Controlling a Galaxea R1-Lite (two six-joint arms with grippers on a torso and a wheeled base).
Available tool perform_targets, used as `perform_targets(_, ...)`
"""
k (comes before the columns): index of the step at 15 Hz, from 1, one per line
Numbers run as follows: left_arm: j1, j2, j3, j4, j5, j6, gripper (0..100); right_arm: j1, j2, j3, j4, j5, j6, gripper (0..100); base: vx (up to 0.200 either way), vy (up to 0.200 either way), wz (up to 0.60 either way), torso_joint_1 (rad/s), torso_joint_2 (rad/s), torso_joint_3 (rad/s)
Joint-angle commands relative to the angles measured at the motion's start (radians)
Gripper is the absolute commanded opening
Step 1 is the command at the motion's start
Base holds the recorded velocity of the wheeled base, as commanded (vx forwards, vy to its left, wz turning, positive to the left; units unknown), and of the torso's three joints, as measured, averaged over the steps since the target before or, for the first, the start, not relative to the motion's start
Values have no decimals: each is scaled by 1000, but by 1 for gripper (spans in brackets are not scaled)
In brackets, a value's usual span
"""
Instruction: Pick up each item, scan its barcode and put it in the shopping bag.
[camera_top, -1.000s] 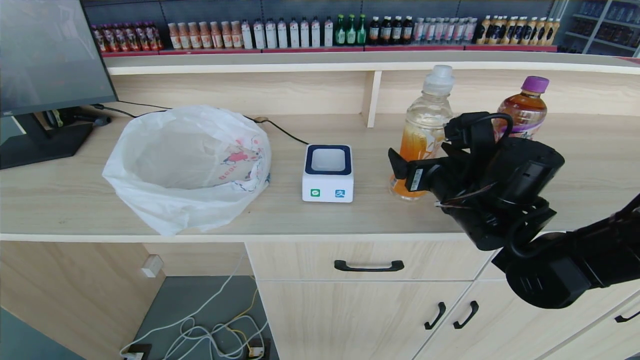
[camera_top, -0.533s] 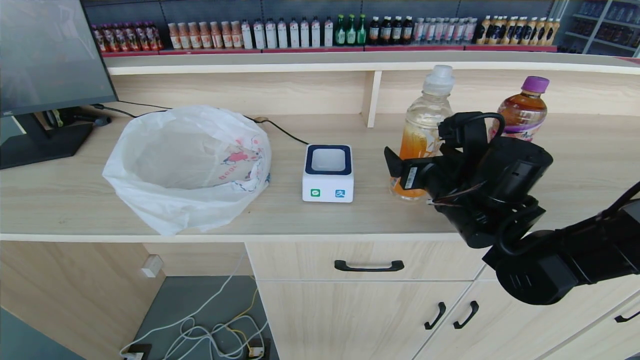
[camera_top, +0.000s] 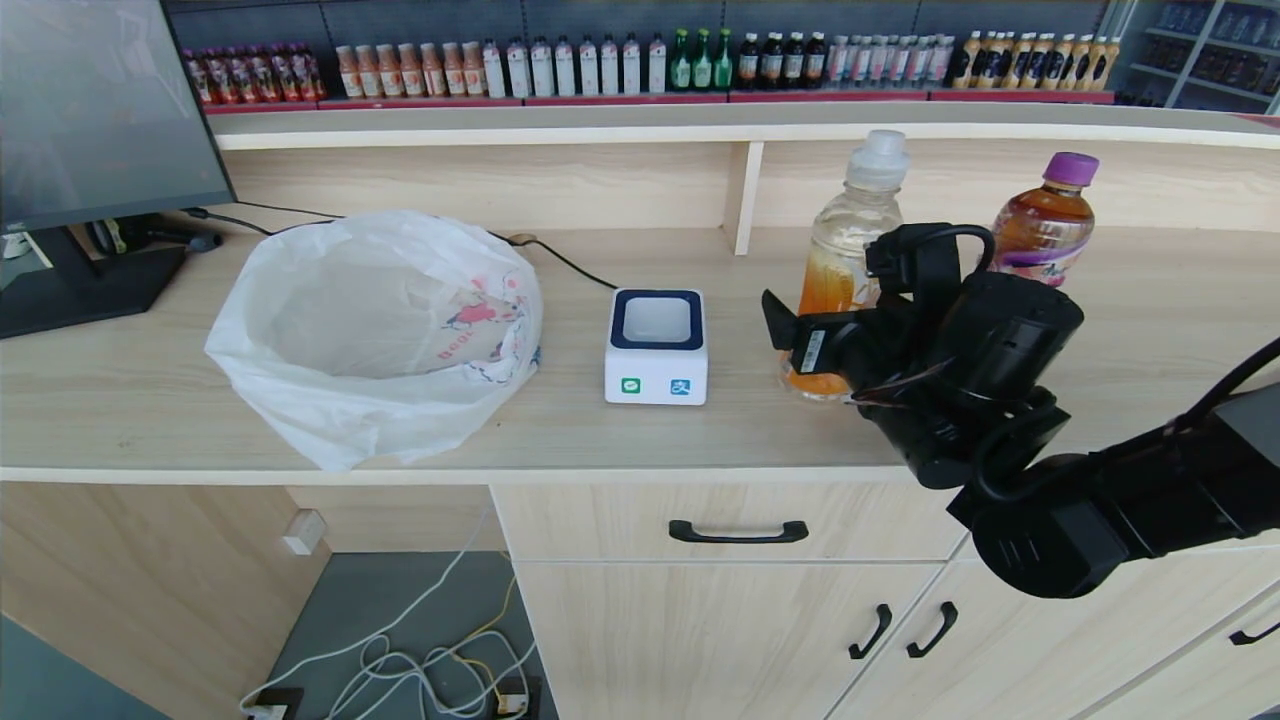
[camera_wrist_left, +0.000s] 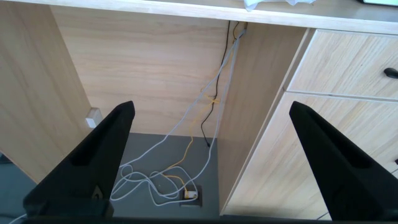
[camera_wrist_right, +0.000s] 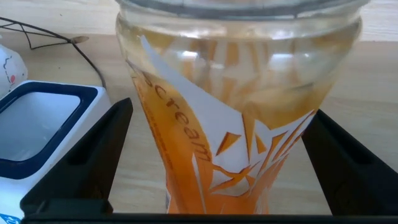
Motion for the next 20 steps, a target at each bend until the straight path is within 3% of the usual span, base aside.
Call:
perform_targets(1, 0, 0, 2, 0, 0, -1, 100, -7, 5, -10, -1, 1, 2, 100, 0, 0, 0, 0, 0, 0)
perform_targets(8, 0, 0, 0, 0, 0, -1, 100, -10, 13, -28, -1, 1, 3, 100, 0, 0, 0, 0, 0, 0)
perform_targets(9, 0, 0, 0, 0, 0, -1, 100, -10, 11, -25, -1, 3, 3, 0, 0, 0, 0, 0, 0, 0)
perform_targets(20, 0, 0, 0, 0, 0, -1, 100, -3, -19, -19, -2, 4, 17, 0, 0, 0, 0, 0, 0, 0)
